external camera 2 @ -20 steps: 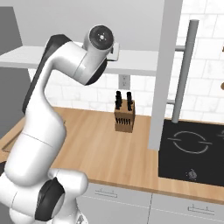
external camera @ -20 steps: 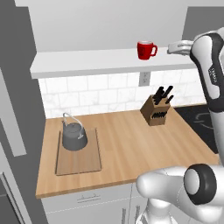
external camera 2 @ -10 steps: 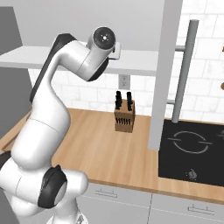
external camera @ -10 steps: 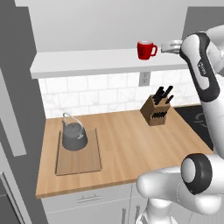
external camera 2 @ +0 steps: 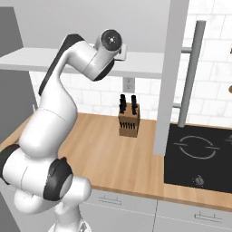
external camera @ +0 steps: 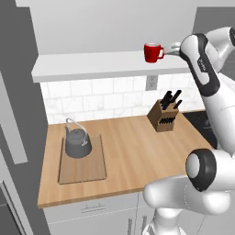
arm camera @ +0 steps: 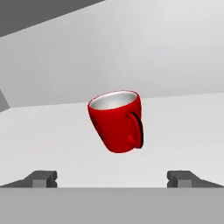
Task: Pick the kettle from the counter and place it on the tray. Then pick the mug from the cabinet and place it on the tray. Then close the cabinet doors.
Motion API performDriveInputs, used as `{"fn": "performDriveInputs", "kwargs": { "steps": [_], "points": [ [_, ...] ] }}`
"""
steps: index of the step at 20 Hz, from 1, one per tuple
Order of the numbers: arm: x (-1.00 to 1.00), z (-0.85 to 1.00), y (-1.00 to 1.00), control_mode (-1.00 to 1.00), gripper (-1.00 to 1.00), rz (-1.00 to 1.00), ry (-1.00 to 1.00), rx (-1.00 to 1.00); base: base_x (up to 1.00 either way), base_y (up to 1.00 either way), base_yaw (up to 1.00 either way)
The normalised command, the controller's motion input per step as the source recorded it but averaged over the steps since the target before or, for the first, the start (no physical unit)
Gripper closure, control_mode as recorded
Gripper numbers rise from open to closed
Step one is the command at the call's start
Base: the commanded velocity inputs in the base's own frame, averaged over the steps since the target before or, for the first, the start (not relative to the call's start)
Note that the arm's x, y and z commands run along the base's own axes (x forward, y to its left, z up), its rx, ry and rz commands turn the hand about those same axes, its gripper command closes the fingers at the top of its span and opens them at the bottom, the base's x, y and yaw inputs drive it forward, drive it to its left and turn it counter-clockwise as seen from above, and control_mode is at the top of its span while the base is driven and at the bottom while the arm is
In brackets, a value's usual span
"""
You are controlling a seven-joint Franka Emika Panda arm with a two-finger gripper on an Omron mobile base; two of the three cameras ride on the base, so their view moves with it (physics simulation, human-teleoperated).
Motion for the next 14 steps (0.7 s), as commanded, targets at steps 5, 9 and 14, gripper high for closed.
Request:
{"fn": "performDriveInputs", "kwargs": {
  "steps": [5,9,14],
  "points": [
    [0.43,-0.10,0.00,-1.00,-1.00,0.00,0.00,0.00,0.00,0.00,0.00],
    [0.40,-0.07,0.00,-1.00,-1.00,0.00,0.00,0.00,0.00,0.00,0.00],
    [0.26,-0.11,0.00,-1.00,-1.00,0.00,0.00,0.00,0.00,0.00,0.00]
  ]
}}
